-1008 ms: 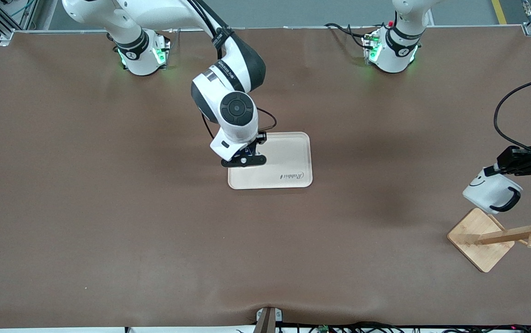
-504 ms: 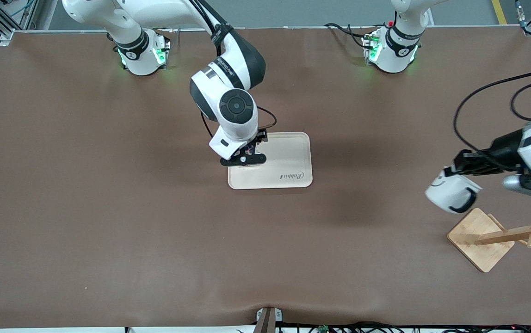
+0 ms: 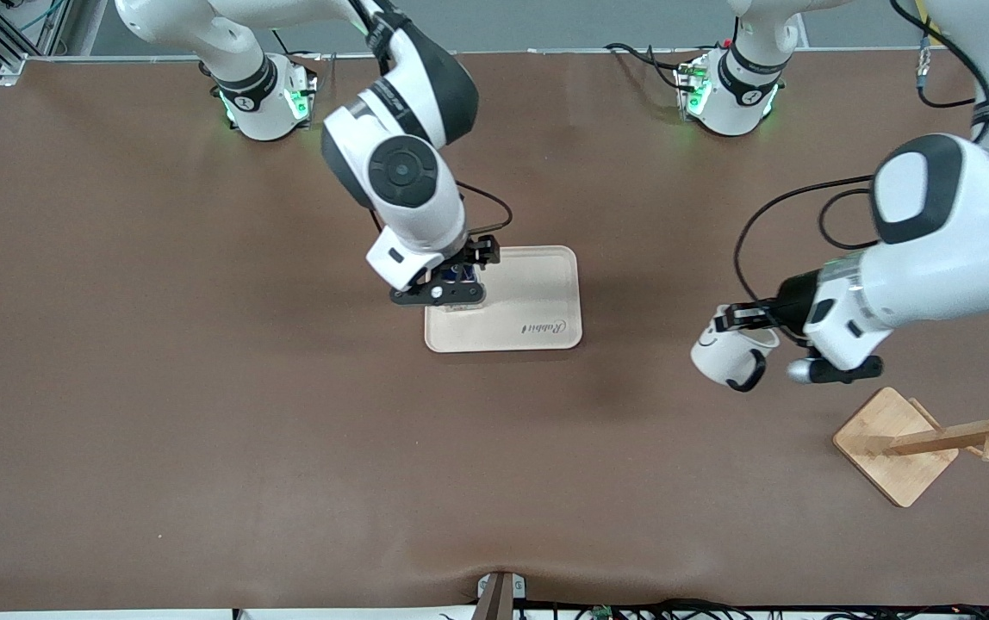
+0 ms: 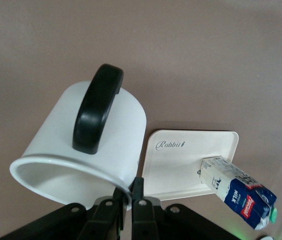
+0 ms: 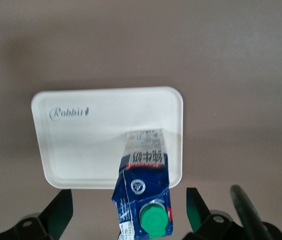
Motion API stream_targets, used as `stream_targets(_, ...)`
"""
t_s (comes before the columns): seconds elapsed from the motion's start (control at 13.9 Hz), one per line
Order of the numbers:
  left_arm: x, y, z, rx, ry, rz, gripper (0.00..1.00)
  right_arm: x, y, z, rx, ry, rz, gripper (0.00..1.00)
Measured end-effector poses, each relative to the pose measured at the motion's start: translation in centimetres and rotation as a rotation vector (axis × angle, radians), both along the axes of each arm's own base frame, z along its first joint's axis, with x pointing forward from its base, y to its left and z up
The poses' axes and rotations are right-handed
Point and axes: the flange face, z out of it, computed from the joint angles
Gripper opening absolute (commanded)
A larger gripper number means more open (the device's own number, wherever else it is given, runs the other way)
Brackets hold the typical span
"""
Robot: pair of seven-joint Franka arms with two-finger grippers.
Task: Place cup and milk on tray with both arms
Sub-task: 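Release the carton on the tray while the left gripper lifts the mug, then withdraw the right gripper while the left gripper carries the mug over the tray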
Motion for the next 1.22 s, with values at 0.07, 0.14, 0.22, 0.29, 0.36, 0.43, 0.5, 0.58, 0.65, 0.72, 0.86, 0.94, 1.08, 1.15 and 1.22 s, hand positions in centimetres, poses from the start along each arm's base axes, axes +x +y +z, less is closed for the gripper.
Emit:
stream_targets(0.07, -0.5, -2.1, -0.4, 0.025, 0.024, 0.020, 0.00, 0.9, -1.7, 1.0, -0.006, 0.014, -0.024, 1.00)
stream_targets(0.14, -1.1, -4.2, -0.9, 0.046, 0.046, 0.036, 0.00, 1.6, -3.7, 2.0, -0.022, 0.043, -0.046, 1.00)
stream_targets(0.22, -1.7, -6.0, -1.3, 0.061, 0.069, 0.057, 0.00, 2.2, -5.8, 3.1, -0.039, 0.077, -0.067, 1.00)
stream_targets(0.29, -2.2, -7.5, -1.8, 0.073, 0.096, 0.085, 0.00, 2.7, -8.0, 4.5, -0.056, 0.110, -0.089, 1.00)
stream_targets(0.36, -2.6, -8.5, -2.4, 0.082, 0.120, 0.112, 0.00, 3.2, -10.2, 6.2, -0.069, 0.138, -0.111, 1.00)
stream_targets(0.43, -2.8, -9.3, -2.9, 0.091, 0.142, 0.135, 0.00, 3.7, -12.7, 8.0, -0.080, 0.164, -0.139, 1.00)
stream_targets(0.5, -3.1, -10.1, -3.6, 0.100, 0.165, 0.156, 0.00, 4.4, -15.7, 9.8, -0.086, 0.183, -0.176, 1.00)
stream_targets(0.58, -3.4, -11.0, -4.2, 0.110, 0.188, 0.178, 0.00, 5.2, -18.8, 11.3, -0.081, 0.186, -0.218, 1.00)
stream_targets(0.65, -3.8, -12.1, -5.0, 0.121, 0.213, 0.197, 0.00, 6.0, -21.7, 12.7, -0.070, 0.175, -0.261, 1.00)
stream_targets(0.72, -4.3, -13.1, -5.8, 0.133, 0.237, 0.213, 0.00, 6.6, -24.1, 14.1, -0.058, 0.156, -0.297, 1.00)
stream_targets(0.86, -5.2, -15.2, -7.6, 0.159, 0.294, 0.255, 0.00, 6.5, -27.6, 16.8, -0.047, 0.122, -0.346, 1.00)
stream_targets(0.94, -5.8, -16.4, -8.5, 0.165, 0.331, 0.280, 0.00, 6.2, -29.1, 18.1, -0.054, 0.105, -0.367, 1.00)
stream_targets(1.08, -6.9, -18.3, -10.4, 0.166, 0.404, 0.314, 0.00, 5.5, -32.6, 20.3, -0.060, 0.084, -0.412, 1.00)
stream_targets(1.15, -7.4, -19.1, -11.4, 0.169, 0.432, 0.316, 0.00, 5.2, -34.5, 21.0, -0.056, 0.081, -0.421, 1.00)
stream_targets(1.22, -8.0, -20.0, -12.4, 0.172, 0.460, 0.314, 0.00, 5.1, -36.4, 21.3, -0.051, 0.081, -0.415, 1.00)
